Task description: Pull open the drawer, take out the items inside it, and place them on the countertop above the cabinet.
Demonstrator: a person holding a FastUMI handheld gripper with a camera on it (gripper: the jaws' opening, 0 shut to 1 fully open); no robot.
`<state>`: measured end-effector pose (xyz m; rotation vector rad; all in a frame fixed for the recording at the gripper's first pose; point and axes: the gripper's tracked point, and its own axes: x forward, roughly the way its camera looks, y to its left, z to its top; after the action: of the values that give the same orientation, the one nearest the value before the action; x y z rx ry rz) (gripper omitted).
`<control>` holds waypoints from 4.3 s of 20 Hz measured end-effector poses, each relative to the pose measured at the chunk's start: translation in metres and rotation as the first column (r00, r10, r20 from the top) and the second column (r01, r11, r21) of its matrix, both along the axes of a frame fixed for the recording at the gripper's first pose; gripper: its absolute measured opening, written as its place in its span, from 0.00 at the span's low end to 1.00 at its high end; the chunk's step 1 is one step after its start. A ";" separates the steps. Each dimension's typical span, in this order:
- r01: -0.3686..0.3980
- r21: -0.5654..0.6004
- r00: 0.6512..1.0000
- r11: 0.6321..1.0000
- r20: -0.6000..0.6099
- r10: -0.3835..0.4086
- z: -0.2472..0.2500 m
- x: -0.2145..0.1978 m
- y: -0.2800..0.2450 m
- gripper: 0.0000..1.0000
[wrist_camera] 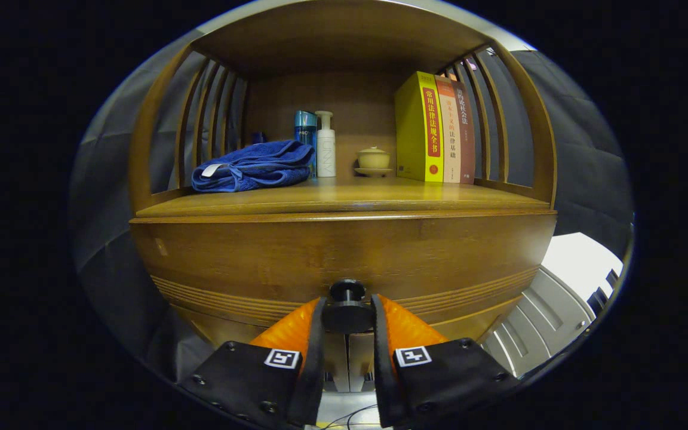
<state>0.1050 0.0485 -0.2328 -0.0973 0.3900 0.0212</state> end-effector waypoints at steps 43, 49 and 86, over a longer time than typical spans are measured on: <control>0.038 -0.003 0.994 0.999 -0.103 -0.038 -0.001 -0.204 -0.013 0.49; 0.031 -0.021 0.997 0.999 -0.067 -0.032 0.014 -0.212 -0.007 0.67; -0.038 -0.022 0.909 0.999 -0.416 0.026 0.074 -0.025 -0.005 0.99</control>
<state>0.0800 0.0439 -0.1586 -0.1294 0.8167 0.0694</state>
